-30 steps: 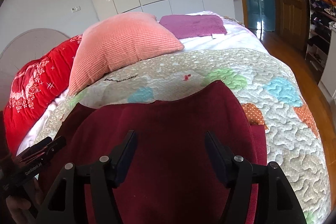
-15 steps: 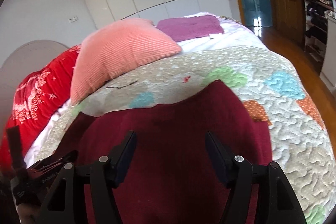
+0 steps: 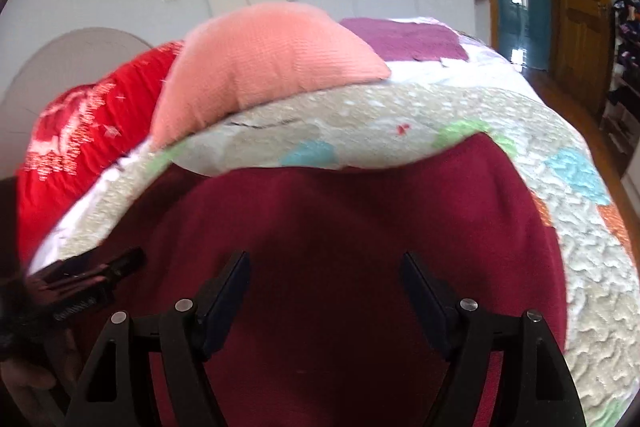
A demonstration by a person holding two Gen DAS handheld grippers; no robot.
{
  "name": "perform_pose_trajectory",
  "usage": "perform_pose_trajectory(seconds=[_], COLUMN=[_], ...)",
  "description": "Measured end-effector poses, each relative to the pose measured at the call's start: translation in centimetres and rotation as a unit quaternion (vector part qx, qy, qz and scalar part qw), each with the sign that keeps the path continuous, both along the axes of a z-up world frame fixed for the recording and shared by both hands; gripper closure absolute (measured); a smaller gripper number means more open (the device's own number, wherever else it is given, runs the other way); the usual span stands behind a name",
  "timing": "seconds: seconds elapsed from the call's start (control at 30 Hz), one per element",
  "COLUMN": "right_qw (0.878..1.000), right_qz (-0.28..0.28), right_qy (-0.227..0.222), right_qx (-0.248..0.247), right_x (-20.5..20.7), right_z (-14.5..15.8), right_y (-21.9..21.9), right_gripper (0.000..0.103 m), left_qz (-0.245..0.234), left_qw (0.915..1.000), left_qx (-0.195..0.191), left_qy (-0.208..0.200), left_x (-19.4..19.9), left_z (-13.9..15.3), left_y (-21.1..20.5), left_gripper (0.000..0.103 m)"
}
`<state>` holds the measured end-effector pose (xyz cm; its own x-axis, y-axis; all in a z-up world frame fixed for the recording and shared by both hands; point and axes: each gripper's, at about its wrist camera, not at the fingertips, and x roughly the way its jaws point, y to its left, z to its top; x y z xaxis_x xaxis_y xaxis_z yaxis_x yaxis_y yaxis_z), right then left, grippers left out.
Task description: Fold small clothes
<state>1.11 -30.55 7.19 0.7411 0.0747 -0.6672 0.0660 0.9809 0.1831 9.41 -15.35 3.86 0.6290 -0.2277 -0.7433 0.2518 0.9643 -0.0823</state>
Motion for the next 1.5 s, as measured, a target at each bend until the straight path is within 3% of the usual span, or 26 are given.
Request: perform_pose_trajectory(seconds=[0.1, 0.37, 0.5, 0.63, 0.73, 0.83, 0.9, 1.03, 1.13, 1.2, 1.27, 1.33, 1.4, 1.43, 1.5], right_qw=[0.999, 1.000, 1.000, 0.997, 0.997, 0.993, 0.989, 0.988, 0.984, 0.983, 0.979, 0.978, 0.980, 0.981, 0.981], right_qz=[0.010, 0.012, 0.006, 0.041, 0.049, 0.063, 0.089, 0.112, 0.124, 0.130, 0.139, 0.142, 0.145, 0.147, 0.155], right_qy=[0.030, 0.025, -0.010, -0.063, -0.053, -0.047, -0.027, 0.036, 0.072, 0.092, 0.141, 0.151, 0.135, 0.127, 0.111], right_qx=[-0.008, -0.001, 0.017, 0.035, 0.036, 0.090, 0.118, 0.099, 0.104, 0.089, 0.053, 0.030, 0.004, 0.012, 0.029], right_x=[1.0, 0.9, 0.0, -1.3, -0.8, 0.2, 2.2, 7.1, 10.2, 12.0, 14.2, 15.0, 14.9, 14.9, 14.7], right_z=[-1.5, -1.5, -0.4, 1.2, 1.4, 2.3, 2.7, 2.3, 1.5, 0.9, -0.8, -1.8, -2.0, -1.8, -1.0], right_y=[0.8, 0.8, 0.6, 1.9, 3.3, 4.3, 5.9, 9.8, 12.3, 13.7, 15.3, 15.9, 16.1, 15.8, 15.6], right_gripper=[0.028, 0.025, 0.025, 0.025, 0.025, 0.025, 0.028, 0.031, 0.032, 0.032, 0.032, 0.046, 0.067, 0.072, 0.096], left_qz=[-0.001, 0.001, 0.001, 0.002, -0.002, -0.014, -0.005, 0.005, 0.001, -0.005, -0.007, -0.009, -0.006, -0.005, -0.004], left_qw=[1.0000, 1.0000, 1.0000, 1.0000, 0.9999, 0.9999, 1.0000, 0.9988, 0.9985, 0.9985, 0.9973, 0.9947, 0.9920, 0.9914, 0.9919], left_qx=[0.010, 0.005, 0.004, 0.006, 0.013, 0.004, -0.001, -0.032, -0.044, -0.041, -0.057, -0.083, -0.105, -0.110, -0.107], left_qy=[-0.001, 0.003, 0.003, 0.005, 0.003, -0.007, 0.000, 0.037, 0.034, 0.036, 0.045, 0.060, 0.070, 0.071, 0.068], left_x=[0.0, 0.3, 0.3, 0.1, -0.7, -2.1, -2.9, -2.3, -2.2, -2.2, -1.8, -1.2, -0.9, -0.9, -1.0], left_z=[-0.3, -0.4, -0.5, -0.3, 0.6, 1.5, 1.2, -0.2, -0.1, -0.4, -0.6, -0.9, -1.1, -1.1, -1.0], left_y=[-0.3, -0.1, -0.1, 0.1, 0.6, 2.1, 3.7, 6.0, 6.3, 6.1, 6.4, 7.2, 7.8, 8.0, 7.9], left_gripper=[0.026, 0.025, 0.025, 0.025, 0.026, 0.025, 0.025, 0.025, 0.025, 0.025, 0.025, 0.025, 0.025, 0.025, 0.025])
